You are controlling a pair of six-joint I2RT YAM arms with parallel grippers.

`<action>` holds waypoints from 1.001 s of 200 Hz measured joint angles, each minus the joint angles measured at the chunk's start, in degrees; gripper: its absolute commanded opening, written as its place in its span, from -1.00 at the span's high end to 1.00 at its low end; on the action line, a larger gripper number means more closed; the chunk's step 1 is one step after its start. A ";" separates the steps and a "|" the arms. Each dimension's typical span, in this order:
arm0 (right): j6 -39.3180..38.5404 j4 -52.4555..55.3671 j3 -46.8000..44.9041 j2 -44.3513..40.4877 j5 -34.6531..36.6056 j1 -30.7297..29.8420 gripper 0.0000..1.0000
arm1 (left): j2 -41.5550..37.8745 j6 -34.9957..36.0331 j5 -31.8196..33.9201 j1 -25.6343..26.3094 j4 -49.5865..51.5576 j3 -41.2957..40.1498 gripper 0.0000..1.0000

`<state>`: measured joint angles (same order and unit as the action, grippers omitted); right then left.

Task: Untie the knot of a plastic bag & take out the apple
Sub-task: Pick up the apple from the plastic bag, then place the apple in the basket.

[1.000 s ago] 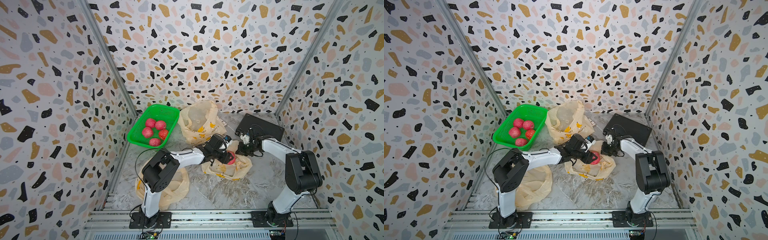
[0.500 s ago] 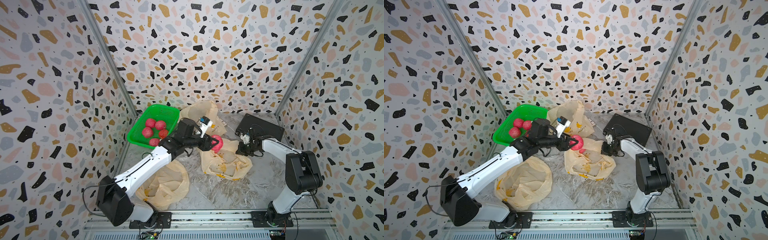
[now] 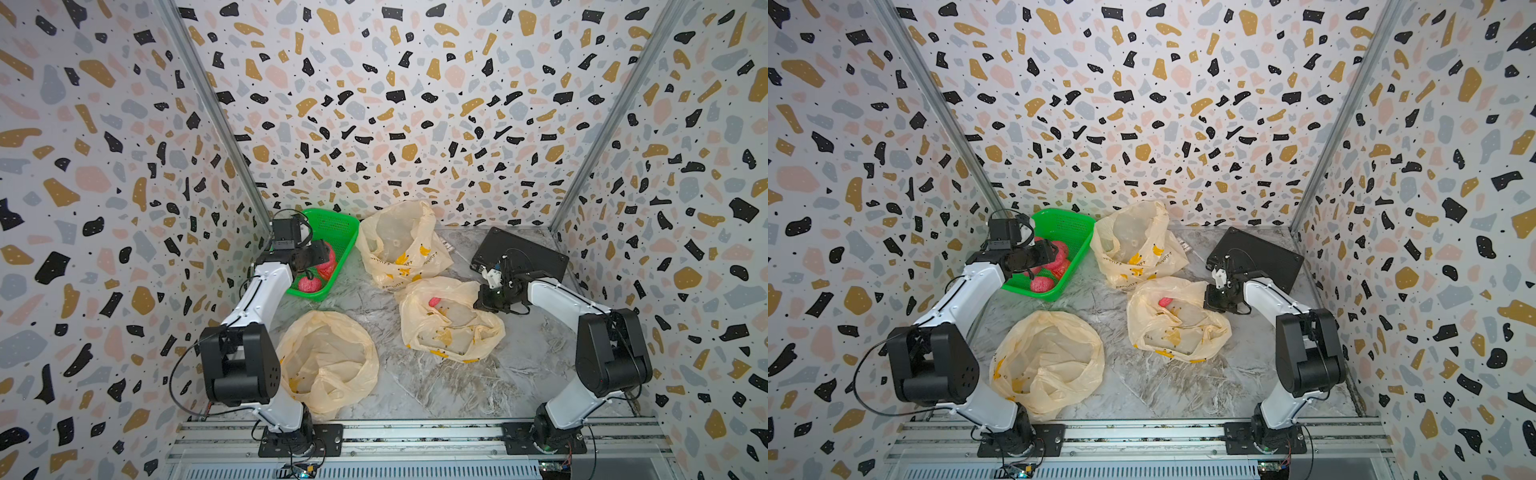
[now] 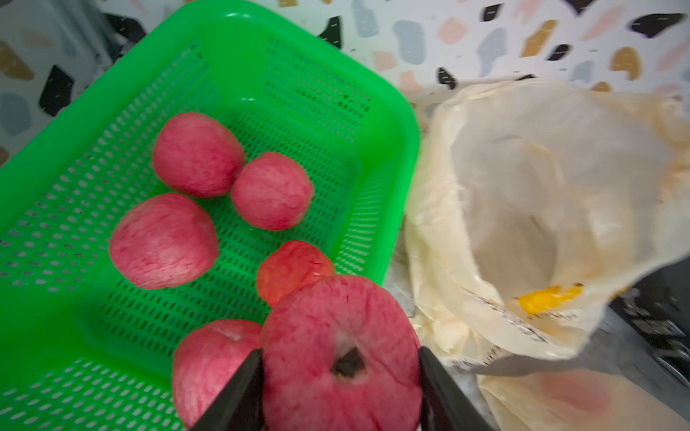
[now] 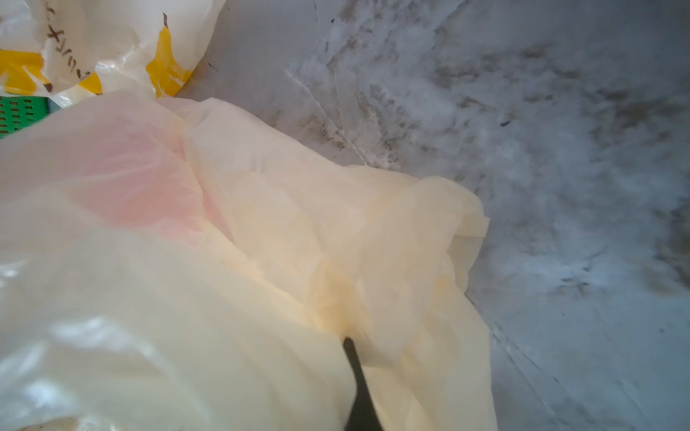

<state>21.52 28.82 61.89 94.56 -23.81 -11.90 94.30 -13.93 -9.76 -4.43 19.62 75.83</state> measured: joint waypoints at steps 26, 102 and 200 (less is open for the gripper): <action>-0.31 0.15 0.00 0.31 -0.20 0.00 1.00 | 5.88 0.63 2.97 -1.79 -1.01 1.68 -0.04; -0.70 0.33 0.00 0.63 -1.36 0.00 0.94 | 10.82 1.49 7.08 -1.79 -7.52 1.40 -0.99; -4.63 3.26 2.45 0.20 -1.16 -3.15 -0.24 | -12.44 2.69 -1.29 7.32 -13.00 -8.66 -0.99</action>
<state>16.88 32.08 64.34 94.76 -24.97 -15.05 81.87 -11.25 -11.05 2.90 6.61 67.18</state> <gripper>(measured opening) 0.557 0.994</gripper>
